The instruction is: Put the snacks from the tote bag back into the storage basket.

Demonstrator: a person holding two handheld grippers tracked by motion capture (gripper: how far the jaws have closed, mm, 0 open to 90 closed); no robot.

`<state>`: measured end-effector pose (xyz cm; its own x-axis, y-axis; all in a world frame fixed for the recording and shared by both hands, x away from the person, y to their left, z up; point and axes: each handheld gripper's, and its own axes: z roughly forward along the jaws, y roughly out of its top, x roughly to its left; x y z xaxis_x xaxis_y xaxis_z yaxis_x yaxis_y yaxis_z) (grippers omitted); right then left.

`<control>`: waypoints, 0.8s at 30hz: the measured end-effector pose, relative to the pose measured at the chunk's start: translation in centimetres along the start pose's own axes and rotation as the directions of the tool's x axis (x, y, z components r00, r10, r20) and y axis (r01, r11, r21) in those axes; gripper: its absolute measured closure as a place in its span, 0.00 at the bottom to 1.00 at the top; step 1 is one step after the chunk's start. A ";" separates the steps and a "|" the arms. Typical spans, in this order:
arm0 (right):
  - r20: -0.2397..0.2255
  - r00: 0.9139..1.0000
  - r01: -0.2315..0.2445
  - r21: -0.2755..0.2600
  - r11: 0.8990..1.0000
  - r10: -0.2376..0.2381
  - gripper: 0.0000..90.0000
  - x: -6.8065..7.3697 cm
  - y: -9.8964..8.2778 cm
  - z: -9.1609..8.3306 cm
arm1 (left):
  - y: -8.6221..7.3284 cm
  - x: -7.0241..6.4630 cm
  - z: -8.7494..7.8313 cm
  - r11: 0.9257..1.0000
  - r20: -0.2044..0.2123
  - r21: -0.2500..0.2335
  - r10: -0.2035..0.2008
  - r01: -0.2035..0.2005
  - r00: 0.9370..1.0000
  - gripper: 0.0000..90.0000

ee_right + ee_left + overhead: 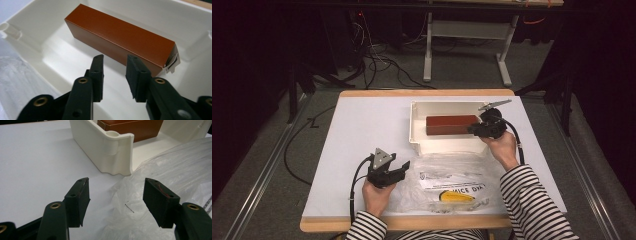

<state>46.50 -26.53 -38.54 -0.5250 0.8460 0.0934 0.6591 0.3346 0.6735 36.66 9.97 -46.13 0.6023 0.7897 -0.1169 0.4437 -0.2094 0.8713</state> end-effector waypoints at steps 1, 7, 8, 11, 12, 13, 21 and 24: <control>-0.001 1.000 0.004 -0.013 1.000 -0.004 0.74 0.0 -0.2 -0.3 | 0.1 0.0 0.0 1.000 0.001 -0.001 -0.001 0.001 1.000 0.42; -0.011 1.000 0.021 -0.061 0.998 -0.022 0.66 0.1 -1.7 -1.9 | 0.2 0.3 -0.2 1.000 -0.004 0.006 -0.007 0.007 1.000 0.42; -0.011 1.000 0.022 -0.063 0.998 -0.023 0.65 0.1 -1.9 -2.0 | 0.1 0.3 -0.3 1.000 -0.004 0.002 -0.013 0.013 1.000 0.42; -0.006 1.000 0.008 -0.077 0.997 -0.008 0.64 -0.3 -2.5 -2.6 | 0.2 0.5 -0.4 1.000 -0.006 -0.002 -0.012 0.012 1.000 0.42; -0.006 1.000 -0.002 -0.087 0.996 0.001 0.63 -0.5 -2.7 -2.9 | 0.2 0.5 -0.4 1.000 -0.006 -0.002 -0.013 0.013 1.000 0.42; -0.008 1.000 -0.003 -0.095 0.995 0.003 0.63 -0.6 -2.9 -3.0 | 0.2 0.5 -0.4 1.000 -0.006 -0.002 -0.013 0.013 1.000 0.42; -0.017 1.000 -0.024 -0.130 0.991 0.022 0.62 -1.2 -4.3 -4.4 | 0.2 0.6 -0.7 1.000 -0.004 0.002 -0.014 0.014 1.000 0.42; -0.019 1.000 -0.027 -0.141 0.990 0.024 0.62 -1.5 -4.9 -4.7 | 0.2 0.7 -0.8 1.000 -0.005 -0.001 -0.018 0.018 1.000 0.42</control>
<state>41.49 -31.36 -38.47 -0.5189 0.8459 0.1235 0.5902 0.2499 0.7676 36.65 10.92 -45.65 0.5912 0.7959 -0.1303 0.4536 -0.1946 0.8697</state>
